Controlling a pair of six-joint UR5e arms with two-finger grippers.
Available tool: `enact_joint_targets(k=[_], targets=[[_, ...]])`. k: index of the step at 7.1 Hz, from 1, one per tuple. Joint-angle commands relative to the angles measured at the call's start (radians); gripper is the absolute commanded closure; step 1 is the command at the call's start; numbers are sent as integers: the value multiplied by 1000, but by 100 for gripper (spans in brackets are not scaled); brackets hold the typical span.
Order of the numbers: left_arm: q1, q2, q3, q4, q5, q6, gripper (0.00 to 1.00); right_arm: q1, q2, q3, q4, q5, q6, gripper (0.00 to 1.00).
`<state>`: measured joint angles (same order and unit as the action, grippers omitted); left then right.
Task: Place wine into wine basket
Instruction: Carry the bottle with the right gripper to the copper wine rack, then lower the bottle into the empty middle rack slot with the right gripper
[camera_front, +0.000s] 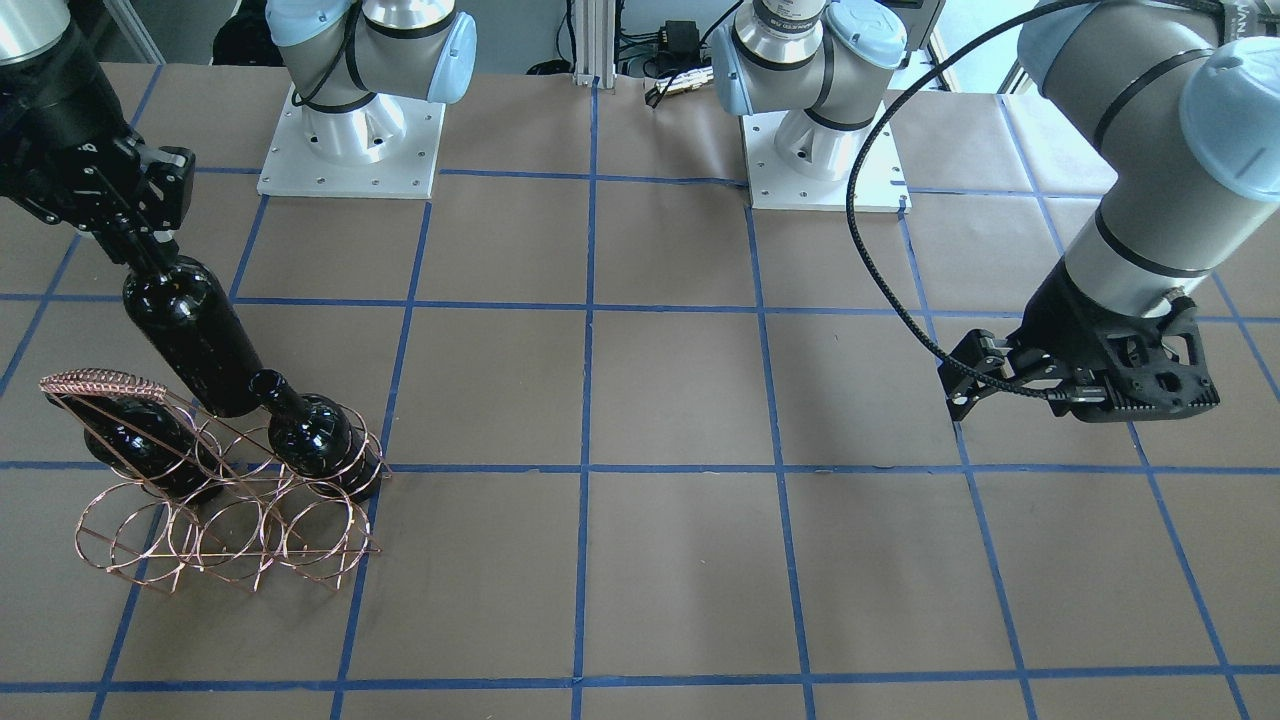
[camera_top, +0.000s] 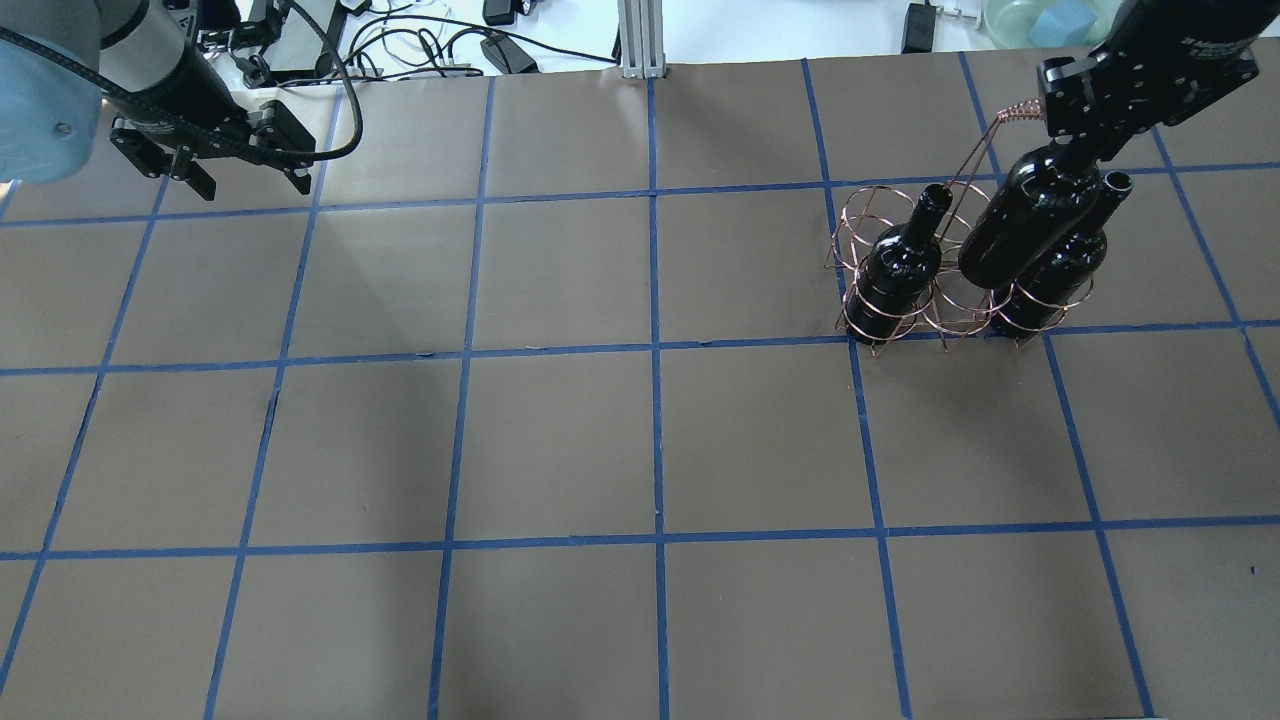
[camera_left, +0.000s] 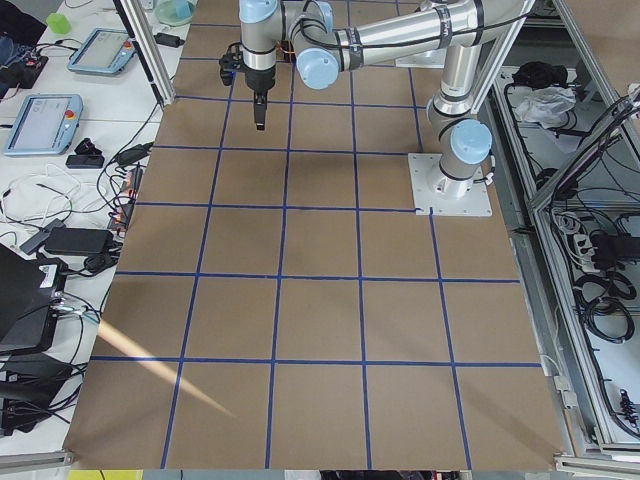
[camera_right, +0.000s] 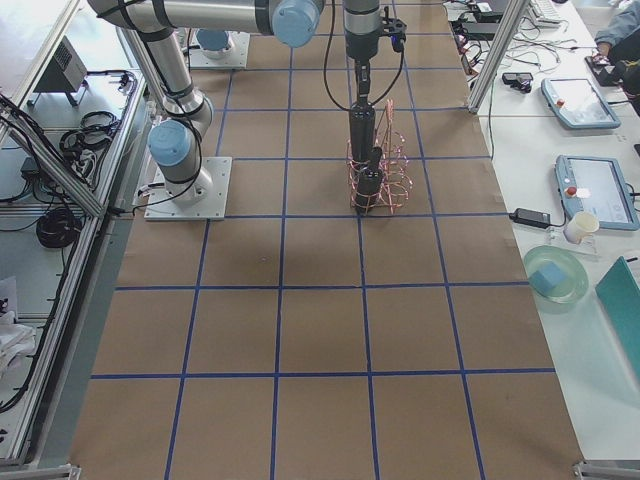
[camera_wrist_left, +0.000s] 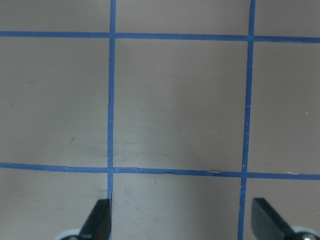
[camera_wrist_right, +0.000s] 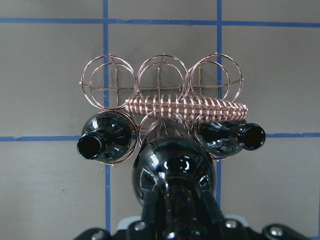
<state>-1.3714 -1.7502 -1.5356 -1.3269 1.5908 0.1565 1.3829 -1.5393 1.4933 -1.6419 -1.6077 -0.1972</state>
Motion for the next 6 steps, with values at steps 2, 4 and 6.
enact_joint_targets(k=[2, 4, 6], targets=[[2, 3, 0, -5, 8, 2, 0, -1, 45, -21, 5, 8, -13, 100], [2, -2, -1, 0, 6, 3, 0, -1, 54, -13, 4, 0, -14, 100], [2, -3, -1, 0, -3, 0, 0, 1, 60, -11, -4, 12, -22, 100]])
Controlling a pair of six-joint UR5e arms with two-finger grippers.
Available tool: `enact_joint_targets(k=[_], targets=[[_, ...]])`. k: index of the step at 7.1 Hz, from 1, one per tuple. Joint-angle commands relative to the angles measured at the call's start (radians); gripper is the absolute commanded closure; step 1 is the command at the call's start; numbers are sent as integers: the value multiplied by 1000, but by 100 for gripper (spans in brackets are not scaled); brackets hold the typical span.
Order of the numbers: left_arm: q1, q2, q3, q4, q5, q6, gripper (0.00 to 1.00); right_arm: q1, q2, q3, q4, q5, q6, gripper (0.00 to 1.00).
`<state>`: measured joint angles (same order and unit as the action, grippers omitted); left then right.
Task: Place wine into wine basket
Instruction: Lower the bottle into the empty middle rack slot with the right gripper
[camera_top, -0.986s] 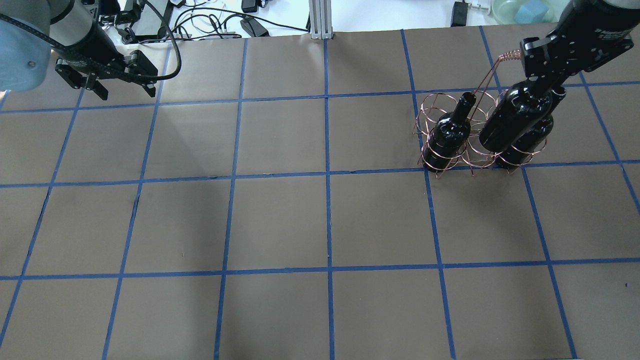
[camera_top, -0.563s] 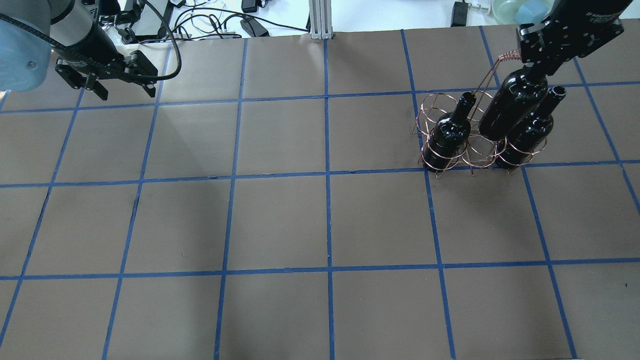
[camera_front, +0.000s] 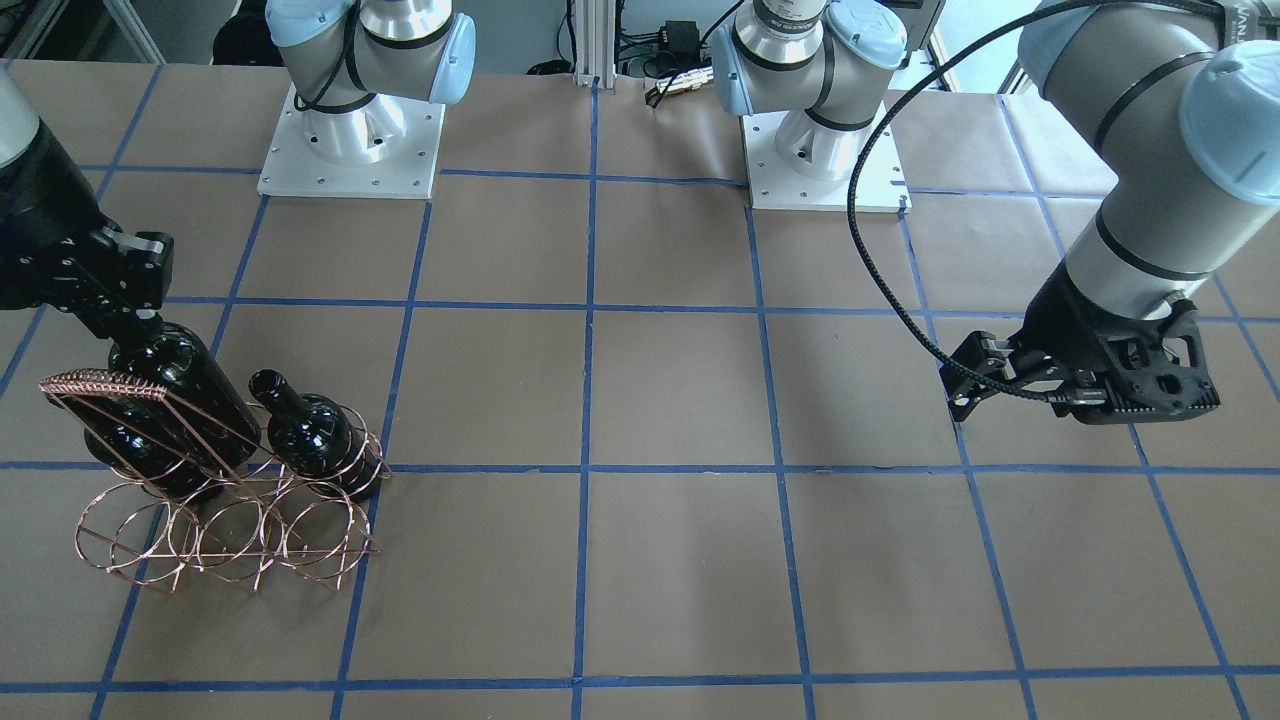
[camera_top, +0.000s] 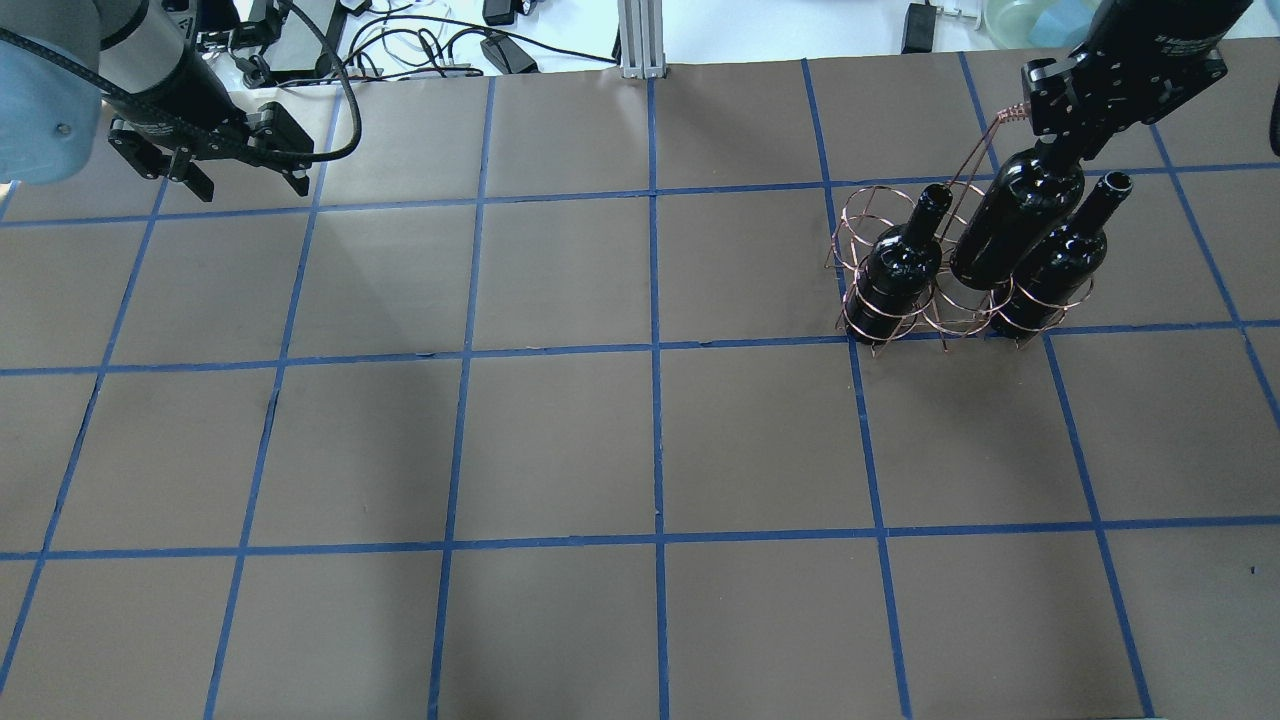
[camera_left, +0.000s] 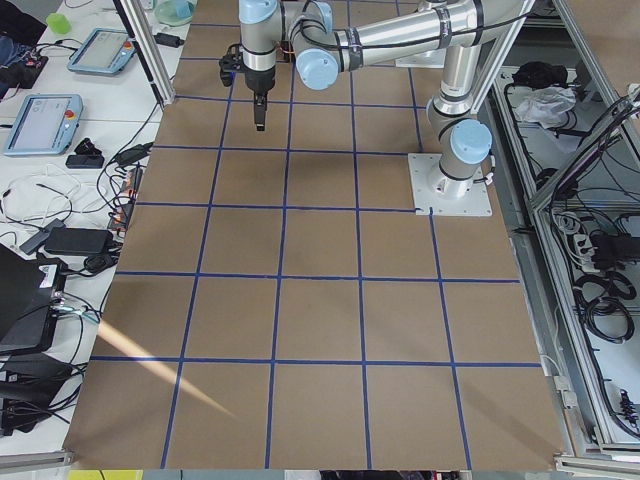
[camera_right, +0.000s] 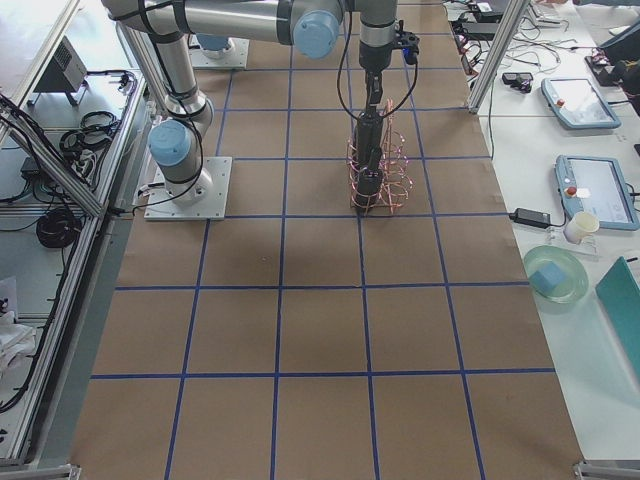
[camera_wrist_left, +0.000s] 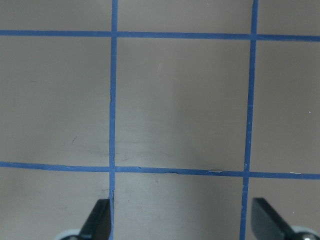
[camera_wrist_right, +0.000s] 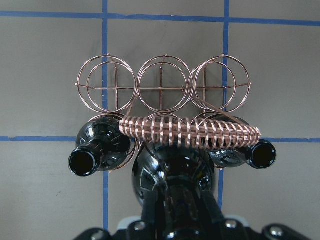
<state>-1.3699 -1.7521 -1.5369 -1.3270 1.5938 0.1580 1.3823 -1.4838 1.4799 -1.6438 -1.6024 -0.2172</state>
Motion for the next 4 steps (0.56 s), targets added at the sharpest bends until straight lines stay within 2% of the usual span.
enact_joint_targets(k=[1, 4], targets=[[0, -1, 0, 0, -8, -2, 0, 1, 17, 7, -4, 4, -4, 100], [0, -1, 0, 0, -8, -3, 0, 1, 33, 11, -7, 1, -54, 100]])
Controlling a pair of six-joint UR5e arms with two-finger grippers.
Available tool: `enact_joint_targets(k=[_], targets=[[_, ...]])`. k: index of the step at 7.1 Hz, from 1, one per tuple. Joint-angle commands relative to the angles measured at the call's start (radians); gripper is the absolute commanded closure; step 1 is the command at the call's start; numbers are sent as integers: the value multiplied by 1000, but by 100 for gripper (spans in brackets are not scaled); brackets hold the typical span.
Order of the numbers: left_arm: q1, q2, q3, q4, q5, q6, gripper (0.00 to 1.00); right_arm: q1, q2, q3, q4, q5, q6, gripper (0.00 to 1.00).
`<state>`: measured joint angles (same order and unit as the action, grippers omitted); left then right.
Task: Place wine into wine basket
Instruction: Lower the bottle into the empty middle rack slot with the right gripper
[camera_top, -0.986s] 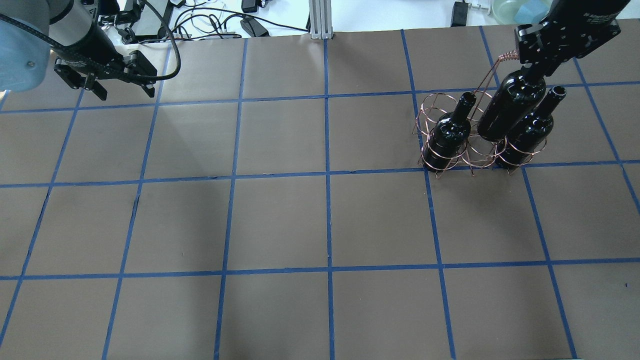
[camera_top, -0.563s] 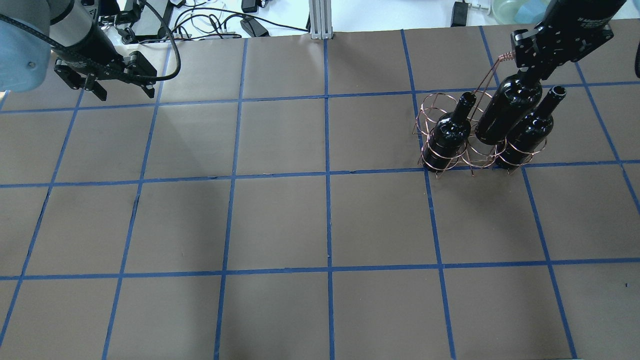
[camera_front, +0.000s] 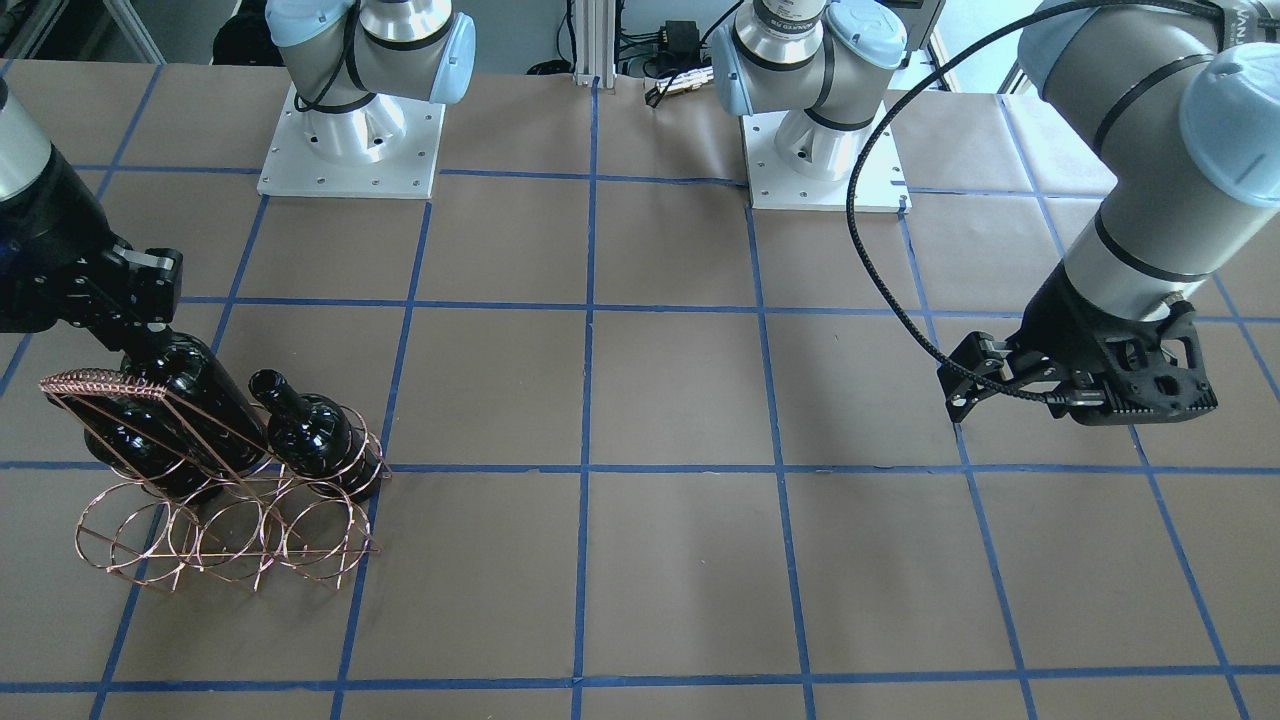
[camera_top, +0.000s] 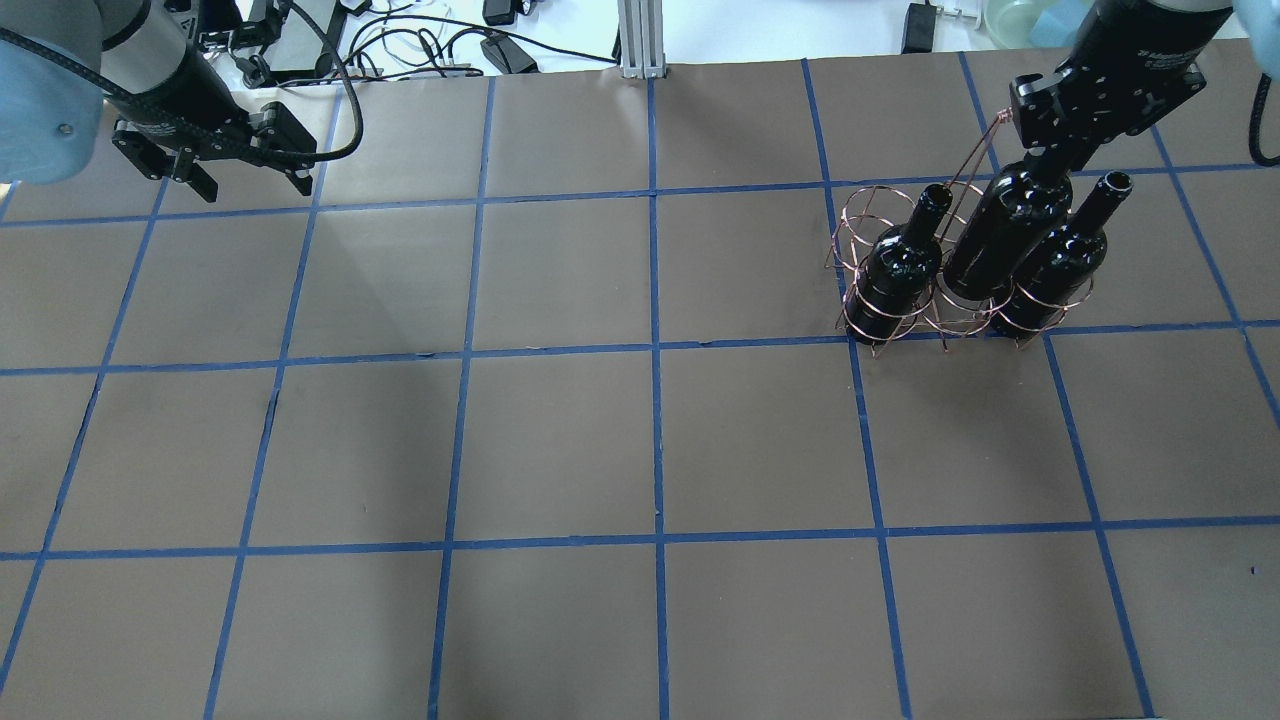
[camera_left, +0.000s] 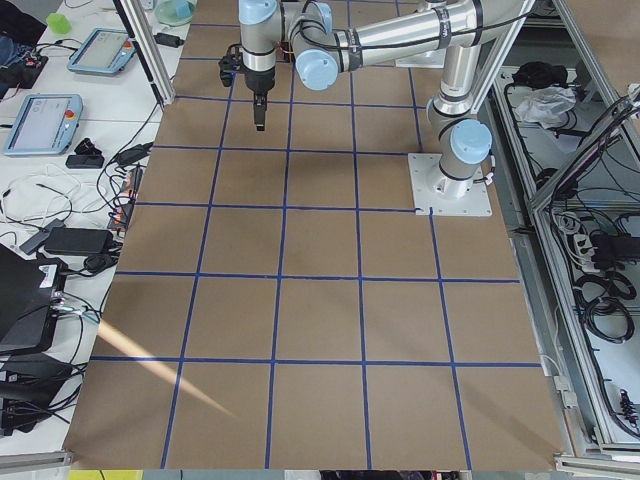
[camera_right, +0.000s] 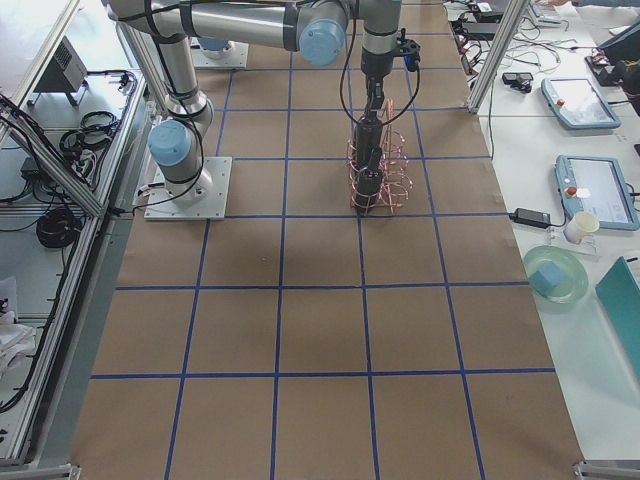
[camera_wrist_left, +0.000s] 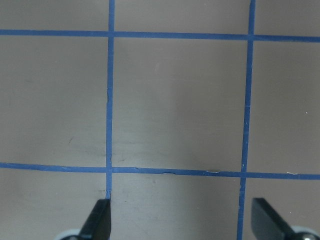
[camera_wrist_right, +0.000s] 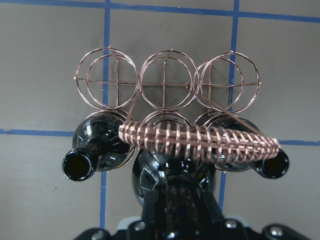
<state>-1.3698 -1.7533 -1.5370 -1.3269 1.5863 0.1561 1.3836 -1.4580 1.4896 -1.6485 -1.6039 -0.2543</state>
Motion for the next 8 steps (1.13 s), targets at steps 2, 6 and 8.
enact_joint_targets(k=[2, 6, 8], targets=[[0, -2, 0, 0, -2, -1, 0, 0, 37, 12, -4, 4, -20, 100], [0, -3, -3, 0, 0, -1, 0, 0, 61, 69, -72, 2, -19, 100], [-3, -3, -3, 0, -3, -3, 0, 0, 70, 90, -77, -4, -17, 100]])
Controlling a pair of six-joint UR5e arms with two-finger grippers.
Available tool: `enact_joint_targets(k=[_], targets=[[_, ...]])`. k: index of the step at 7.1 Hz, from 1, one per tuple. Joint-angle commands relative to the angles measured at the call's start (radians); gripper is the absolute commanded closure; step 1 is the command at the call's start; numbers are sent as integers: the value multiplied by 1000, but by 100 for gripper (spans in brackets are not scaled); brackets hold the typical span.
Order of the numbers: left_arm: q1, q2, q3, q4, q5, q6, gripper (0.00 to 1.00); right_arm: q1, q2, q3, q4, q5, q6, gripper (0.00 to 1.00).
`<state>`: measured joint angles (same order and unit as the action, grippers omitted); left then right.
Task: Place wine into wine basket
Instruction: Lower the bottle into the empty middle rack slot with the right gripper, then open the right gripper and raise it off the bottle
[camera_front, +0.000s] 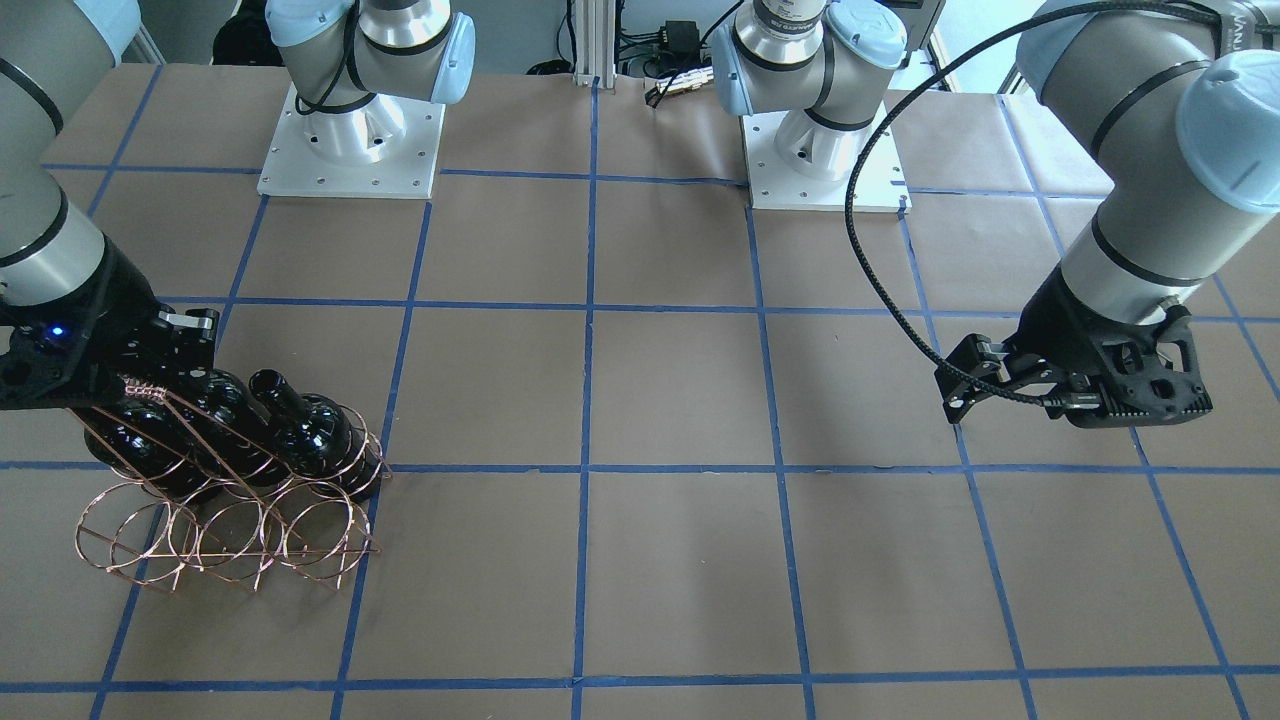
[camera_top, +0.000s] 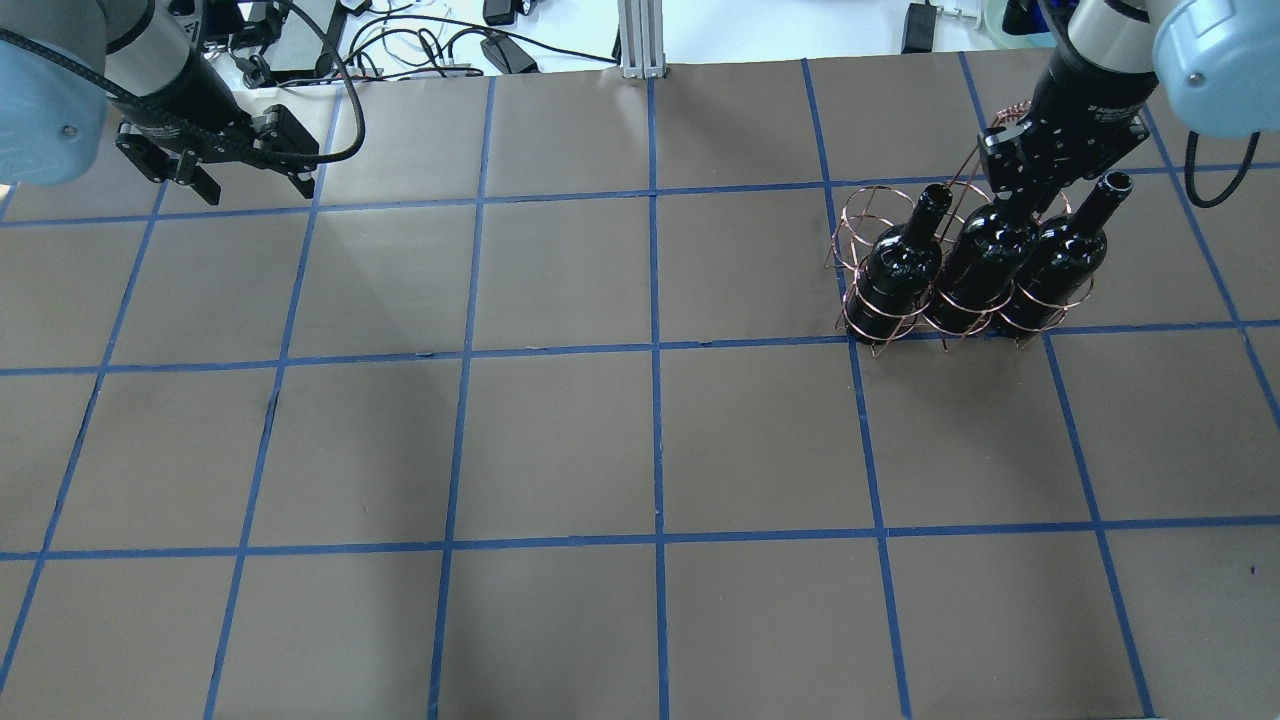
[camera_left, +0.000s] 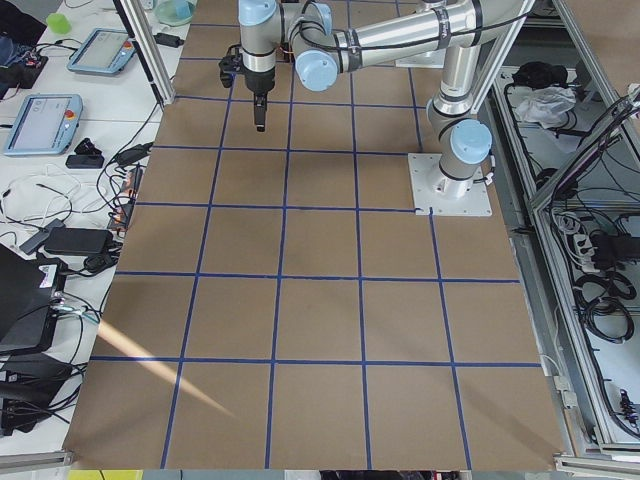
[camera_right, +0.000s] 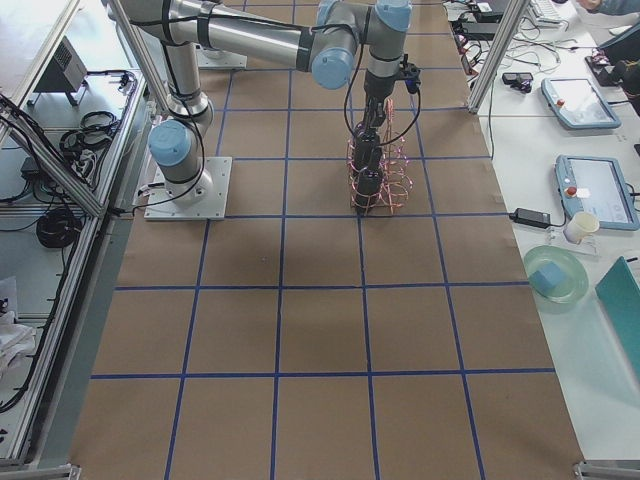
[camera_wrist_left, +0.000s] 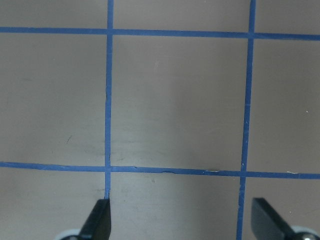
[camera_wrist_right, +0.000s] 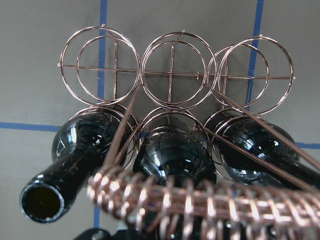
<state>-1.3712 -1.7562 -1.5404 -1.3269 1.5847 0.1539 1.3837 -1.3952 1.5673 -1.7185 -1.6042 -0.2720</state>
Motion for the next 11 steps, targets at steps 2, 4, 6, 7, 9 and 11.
enact_joint_targets(k=[2, 4, 6, 7, 9, 11], targets=[[-8, 13, 2, -5, 6, -2, 0, 0, 12, 16, -13, -3, 7, 62], [-34, 30, 5, -24, 1, -23, 0, 2, 4, 14, -35, -11, 23, 0], [-96, 55, 8, -53, 3, -80, 0, 8, -39, 0, -10, -56, 23, 0], [-107, 63, 9, -70, 6, -114, 0, 29, -103, 0, 55, -50, 31, 0], [-104, 66, 9, -90, 14, -114, 0, 160, -180, 0, 144, -40, 225, 0], [-103, 66, 8, -92, 15, -114, 0, 244, -198, -25, 212, 21, 329, 0]])
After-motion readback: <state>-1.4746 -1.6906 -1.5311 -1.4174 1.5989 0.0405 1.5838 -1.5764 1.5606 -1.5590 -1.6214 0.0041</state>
